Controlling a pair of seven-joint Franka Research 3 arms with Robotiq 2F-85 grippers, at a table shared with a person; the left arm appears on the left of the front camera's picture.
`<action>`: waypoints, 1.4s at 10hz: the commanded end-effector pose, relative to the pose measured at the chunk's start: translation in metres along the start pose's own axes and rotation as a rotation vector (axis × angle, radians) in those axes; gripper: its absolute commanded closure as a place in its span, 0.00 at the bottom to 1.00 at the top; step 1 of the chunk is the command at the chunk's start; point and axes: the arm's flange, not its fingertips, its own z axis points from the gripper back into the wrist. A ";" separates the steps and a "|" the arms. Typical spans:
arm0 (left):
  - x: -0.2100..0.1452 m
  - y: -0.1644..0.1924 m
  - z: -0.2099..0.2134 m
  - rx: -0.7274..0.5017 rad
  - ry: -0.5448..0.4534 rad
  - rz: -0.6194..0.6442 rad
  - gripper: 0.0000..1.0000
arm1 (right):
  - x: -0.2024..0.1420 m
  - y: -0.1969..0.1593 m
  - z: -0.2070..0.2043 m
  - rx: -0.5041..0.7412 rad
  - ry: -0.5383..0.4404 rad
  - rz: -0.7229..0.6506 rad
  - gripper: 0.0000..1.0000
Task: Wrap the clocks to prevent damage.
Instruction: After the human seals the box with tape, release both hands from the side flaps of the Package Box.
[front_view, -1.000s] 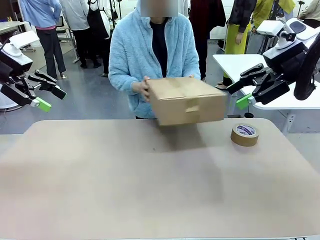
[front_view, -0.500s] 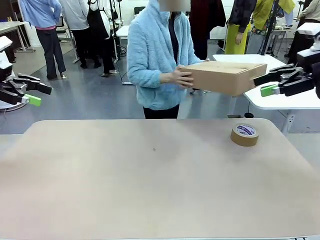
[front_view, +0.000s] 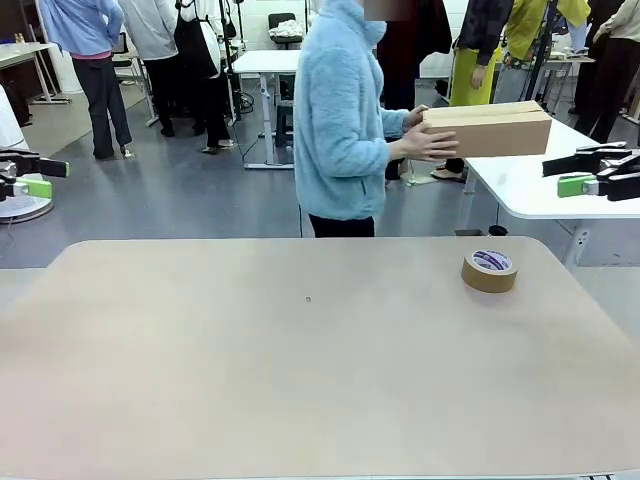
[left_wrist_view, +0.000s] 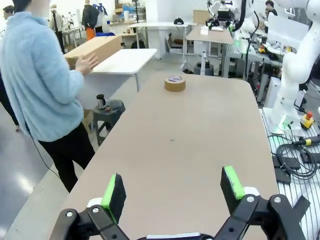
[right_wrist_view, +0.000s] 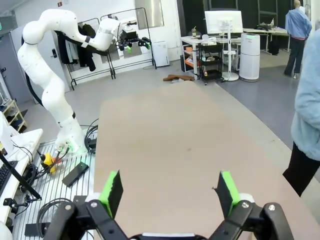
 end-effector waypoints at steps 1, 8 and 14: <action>0.006 -0.007 -0.006 -0.018 -0.054 -0.016 0.00 | 0.002 -0.001 -0.002 -0.004 0.009 -0.001 0.00; 0.000 0.000 0.000 0.000 0.000 0.000 0.00 | 0.002 -0.001 -0.002 -0.004 0.009 -0.001 0.00; 0.000 0.000 0.000 0.000 0.000 0.000 0.00 | 0.002 -0.001 -0.002 -0.004 0.009 -0.001 0.00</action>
